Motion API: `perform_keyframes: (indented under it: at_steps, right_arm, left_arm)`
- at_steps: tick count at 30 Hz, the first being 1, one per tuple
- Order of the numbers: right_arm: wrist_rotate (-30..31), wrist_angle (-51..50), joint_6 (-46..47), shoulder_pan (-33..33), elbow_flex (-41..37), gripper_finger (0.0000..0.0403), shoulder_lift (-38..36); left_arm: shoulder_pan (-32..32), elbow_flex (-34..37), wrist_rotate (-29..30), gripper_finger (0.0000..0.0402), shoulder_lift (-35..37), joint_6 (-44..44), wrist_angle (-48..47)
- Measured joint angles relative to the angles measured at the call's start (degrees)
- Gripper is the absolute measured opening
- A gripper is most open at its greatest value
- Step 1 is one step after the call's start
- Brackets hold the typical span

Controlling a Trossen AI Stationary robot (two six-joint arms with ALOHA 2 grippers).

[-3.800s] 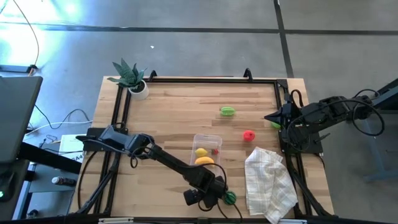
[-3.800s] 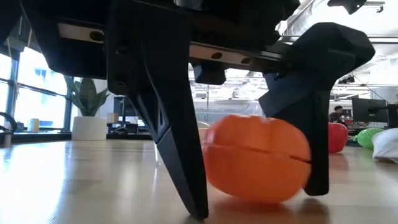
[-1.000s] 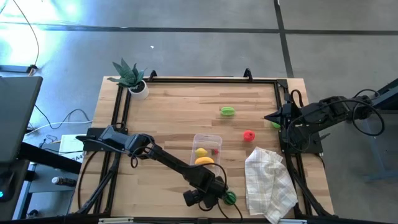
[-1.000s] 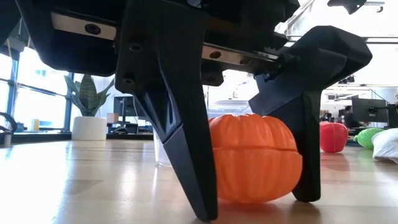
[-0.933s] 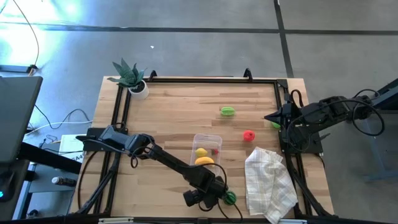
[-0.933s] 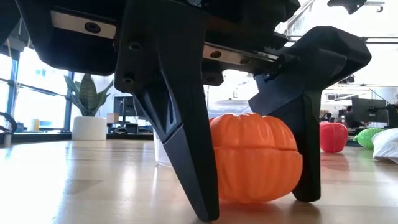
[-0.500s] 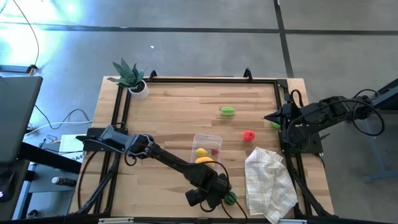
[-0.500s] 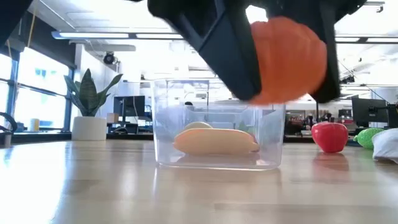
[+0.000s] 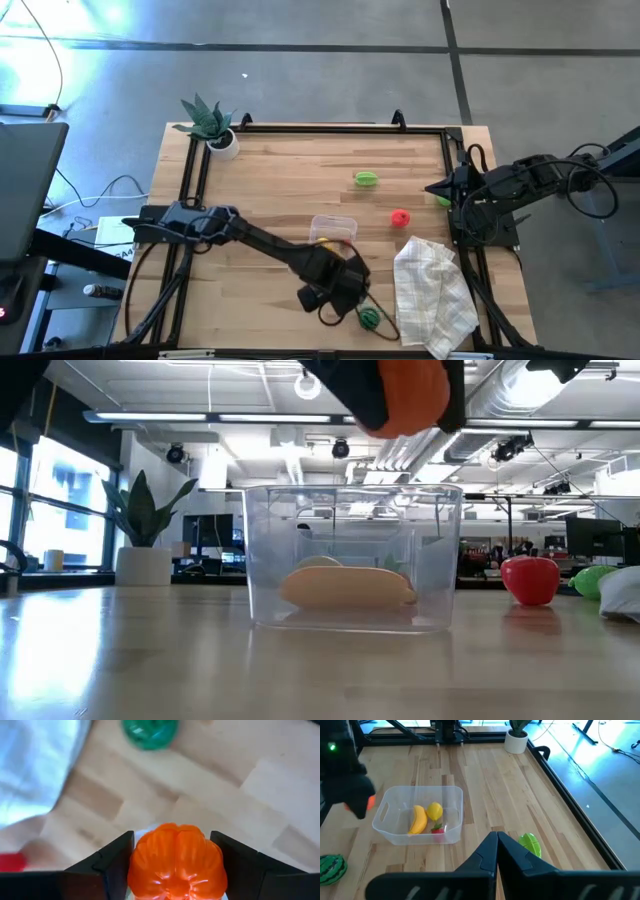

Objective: Pick and placing Produce into tupperware
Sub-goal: Put the pumpkin into the transparent bin

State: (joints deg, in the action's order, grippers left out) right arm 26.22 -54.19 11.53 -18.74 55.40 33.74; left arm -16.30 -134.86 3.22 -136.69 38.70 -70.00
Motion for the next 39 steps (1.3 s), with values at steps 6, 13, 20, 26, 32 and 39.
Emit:
perform_keyframes:
  at_steps: [6,13,20,26,32,39]
  right_arm:
    - [0.0,0.0,0.0,0.0,0.0,0.0,0.0]
    - [0.0,0.0,0.0,0.0,0.0,0.0,0.0]
    - [0.0,0.0,0.0,0.0,0.0,0.0,0.0]
    - [0.0,0.0,0.0,0.0,0.0,0.0,0.0]
    - [0.0,0.0,0.0,0.0,0.0,0.0,0.0]
    - [0.0,0.0,0.0,0.0,0.0,0.0,0.0]
  left_arm:
    - [3.8,-0.1,1.1,0.0228,1.9,0.0,-0.4]
    - [9.4,-0.1,1.8,0.0236,2.7,0.5,-0.5]
    - [14.5,1.5,0.8,0.0228,2.7,0.6,-0.6]
    - [17.9,5.6,-3.3,0.0235,2.7,-2.1,-0.3]
    - [19.4,11.1,-4.3,0.0227,2.6,-4.4,-0.5]
    - [19.3,15.4,-4.4,0.0237,2.5,-4.7,3.4]
